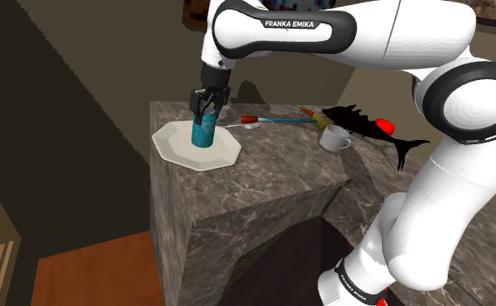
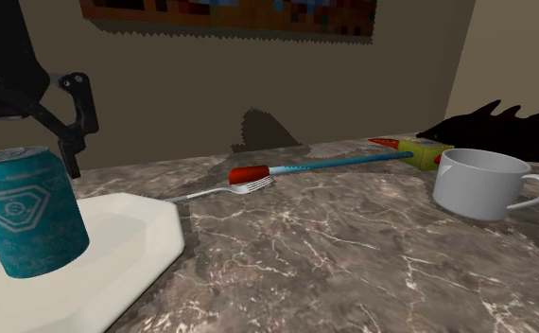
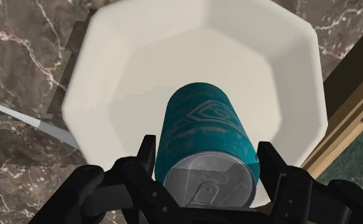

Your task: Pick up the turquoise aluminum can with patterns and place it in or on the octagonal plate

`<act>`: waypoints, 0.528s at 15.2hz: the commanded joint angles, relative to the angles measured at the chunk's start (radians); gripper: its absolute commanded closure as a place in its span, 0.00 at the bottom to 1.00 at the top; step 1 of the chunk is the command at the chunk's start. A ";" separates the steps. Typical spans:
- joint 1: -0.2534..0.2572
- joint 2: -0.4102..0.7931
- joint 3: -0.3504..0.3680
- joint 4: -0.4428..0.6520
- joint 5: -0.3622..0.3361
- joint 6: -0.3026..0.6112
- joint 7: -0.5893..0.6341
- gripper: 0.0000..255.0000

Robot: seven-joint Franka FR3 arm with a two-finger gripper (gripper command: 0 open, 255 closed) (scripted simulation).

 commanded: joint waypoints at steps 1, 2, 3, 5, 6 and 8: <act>0.000 -0.001 0.000 -0.003 0.000 0.004 -0.001 1.00; 0.000 -0.001 0.000 -0.003 0.000 0.004 -0.001 1.00; 0.000 -0.001 0.000 -0.003 0.000 0.004 -0.001 1.00; 0.000 -0.001 0.000 -0.003 0.000 0.004 -0.001 1.00; 0.000 -0.001 0.000 -0.003 0.000 0.004 -0.001 1.00; 0.000 -0.001 0.000 -0.003 0.000 0.004 -0.001 0.00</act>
